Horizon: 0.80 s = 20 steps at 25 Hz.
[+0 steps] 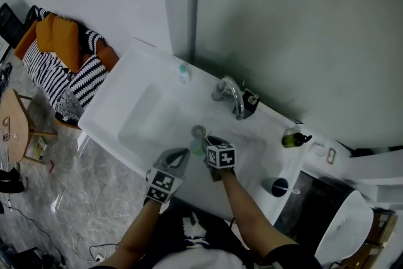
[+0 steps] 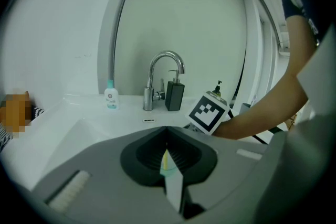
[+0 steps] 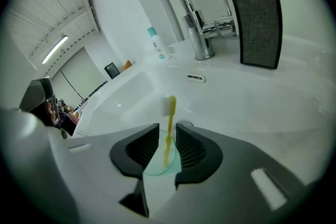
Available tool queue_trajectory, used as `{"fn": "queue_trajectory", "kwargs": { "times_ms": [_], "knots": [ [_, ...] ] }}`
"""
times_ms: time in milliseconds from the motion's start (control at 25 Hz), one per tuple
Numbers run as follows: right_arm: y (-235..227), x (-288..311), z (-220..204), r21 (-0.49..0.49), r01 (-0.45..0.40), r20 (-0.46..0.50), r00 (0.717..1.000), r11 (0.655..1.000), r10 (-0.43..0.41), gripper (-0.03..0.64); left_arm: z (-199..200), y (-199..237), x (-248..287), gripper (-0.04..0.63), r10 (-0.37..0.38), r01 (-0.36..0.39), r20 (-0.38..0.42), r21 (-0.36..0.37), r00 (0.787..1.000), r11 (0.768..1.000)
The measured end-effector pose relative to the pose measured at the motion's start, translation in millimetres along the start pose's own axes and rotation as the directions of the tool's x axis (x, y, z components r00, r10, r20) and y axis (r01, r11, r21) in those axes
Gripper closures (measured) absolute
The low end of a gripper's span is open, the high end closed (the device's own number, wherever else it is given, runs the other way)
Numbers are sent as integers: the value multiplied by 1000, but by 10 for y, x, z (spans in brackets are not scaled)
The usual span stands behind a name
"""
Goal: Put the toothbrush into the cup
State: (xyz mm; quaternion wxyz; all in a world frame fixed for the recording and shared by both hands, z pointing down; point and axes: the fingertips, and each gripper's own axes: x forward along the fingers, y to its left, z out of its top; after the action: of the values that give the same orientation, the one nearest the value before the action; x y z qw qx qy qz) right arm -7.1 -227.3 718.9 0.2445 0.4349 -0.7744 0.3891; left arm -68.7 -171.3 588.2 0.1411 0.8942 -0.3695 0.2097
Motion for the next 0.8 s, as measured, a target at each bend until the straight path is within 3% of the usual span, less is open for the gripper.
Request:
{"fn": "queue_trajectory", "kwargs": {
  "times_ms": [200, 400, 800],
  "knots": [
    [-74, -221, -30, 63, 42, -33, 999, 997, -40, 520, 72, -4, -15, 595, -2, 2, 5, 6, 1000, 1000],
    [-21, -491, 122, 67, 49, 64, 996, 997, -54, 614, 151, -36, -15, 595, -12, 12, 12, 24, 1000, 1000],
    [408, -1120, 460, 71, -60, 279, 959, 996, 38, 615, 417, -169, -63, 595, -40, 38, 69, 30, 997, 999]
  ]
}}
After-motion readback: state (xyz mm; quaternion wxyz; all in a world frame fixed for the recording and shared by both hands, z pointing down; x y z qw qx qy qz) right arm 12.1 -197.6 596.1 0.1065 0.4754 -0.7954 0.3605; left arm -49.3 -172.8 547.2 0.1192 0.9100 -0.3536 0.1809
